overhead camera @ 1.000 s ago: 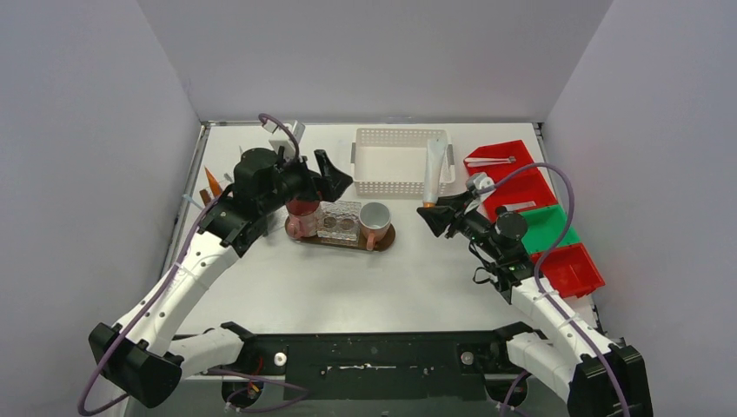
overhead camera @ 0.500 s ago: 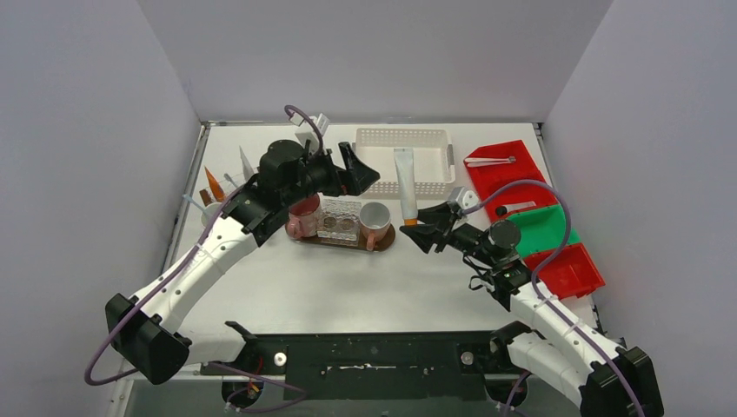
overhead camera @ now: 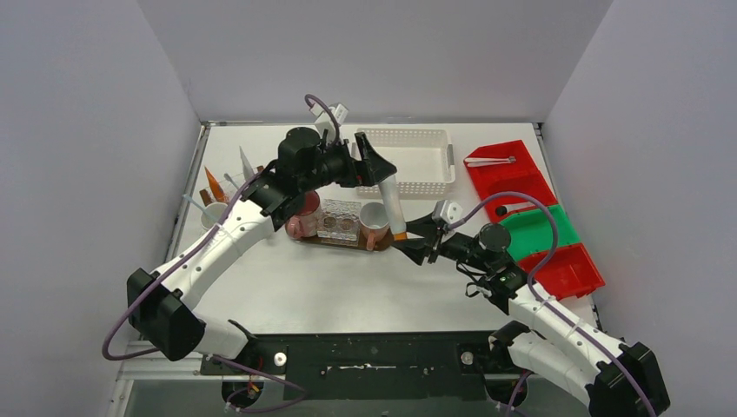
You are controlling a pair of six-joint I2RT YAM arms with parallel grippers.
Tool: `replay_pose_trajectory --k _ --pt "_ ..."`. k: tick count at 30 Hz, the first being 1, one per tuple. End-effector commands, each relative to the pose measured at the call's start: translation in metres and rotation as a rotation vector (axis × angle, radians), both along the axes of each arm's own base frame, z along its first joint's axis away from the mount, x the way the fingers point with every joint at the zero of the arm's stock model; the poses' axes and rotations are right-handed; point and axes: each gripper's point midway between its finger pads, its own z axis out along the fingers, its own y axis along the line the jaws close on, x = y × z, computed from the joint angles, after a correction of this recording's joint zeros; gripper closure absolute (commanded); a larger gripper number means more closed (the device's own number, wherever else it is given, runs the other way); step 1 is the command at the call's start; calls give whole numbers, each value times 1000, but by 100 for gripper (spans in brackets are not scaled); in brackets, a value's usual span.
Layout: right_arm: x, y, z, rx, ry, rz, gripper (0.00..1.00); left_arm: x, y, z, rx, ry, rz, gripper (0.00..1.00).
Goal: Prepare toiletry sets of a toothbrush and toothpaste on the tray
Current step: Pick up the toothpaste from the storage box.
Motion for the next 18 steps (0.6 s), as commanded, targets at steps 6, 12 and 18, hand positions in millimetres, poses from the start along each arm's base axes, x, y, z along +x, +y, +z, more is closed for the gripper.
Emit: replay_pose_trajectory --k 6,12,18 --pt "-5 2 36 33 -174 10 100 -7 -15 21 -52 -22 -89 29" --pt "-7 3 36 24 -182 10 100 -8 -21 15 -51 -5 -111 40" --pt "-5 1 37 20 -193 -8 100 -11 -26 12 -48 -2 -143 70"
